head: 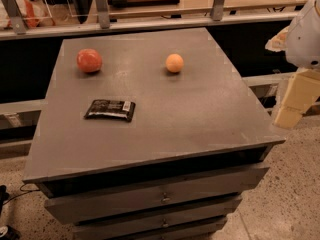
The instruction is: Pick rxbar chocolate
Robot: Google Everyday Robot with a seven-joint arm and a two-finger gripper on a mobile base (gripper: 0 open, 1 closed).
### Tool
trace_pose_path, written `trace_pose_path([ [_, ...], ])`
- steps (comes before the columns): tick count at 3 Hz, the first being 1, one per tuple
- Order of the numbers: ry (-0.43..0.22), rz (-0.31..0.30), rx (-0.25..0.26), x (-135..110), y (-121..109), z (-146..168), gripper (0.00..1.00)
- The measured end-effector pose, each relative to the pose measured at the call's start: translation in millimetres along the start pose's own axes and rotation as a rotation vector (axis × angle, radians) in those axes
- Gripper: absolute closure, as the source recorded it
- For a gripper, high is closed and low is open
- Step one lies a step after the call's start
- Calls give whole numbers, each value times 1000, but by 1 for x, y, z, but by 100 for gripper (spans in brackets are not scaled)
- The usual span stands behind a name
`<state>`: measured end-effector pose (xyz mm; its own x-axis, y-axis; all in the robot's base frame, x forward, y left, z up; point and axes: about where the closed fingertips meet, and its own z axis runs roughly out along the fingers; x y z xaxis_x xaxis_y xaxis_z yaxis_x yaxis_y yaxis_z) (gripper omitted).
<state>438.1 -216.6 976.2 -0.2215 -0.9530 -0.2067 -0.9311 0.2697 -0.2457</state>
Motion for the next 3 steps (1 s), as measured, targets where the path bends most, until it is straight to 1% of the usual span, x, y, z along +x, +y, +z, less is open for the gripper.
trace_pose_path([
  [1, 0, 0, 0, 0, 0, 0, 0],
  [2, -51, 9, 9, -10, -3, -1, 0],
  [3, -171, 44, -5, -34, -3, 12, 0],
])
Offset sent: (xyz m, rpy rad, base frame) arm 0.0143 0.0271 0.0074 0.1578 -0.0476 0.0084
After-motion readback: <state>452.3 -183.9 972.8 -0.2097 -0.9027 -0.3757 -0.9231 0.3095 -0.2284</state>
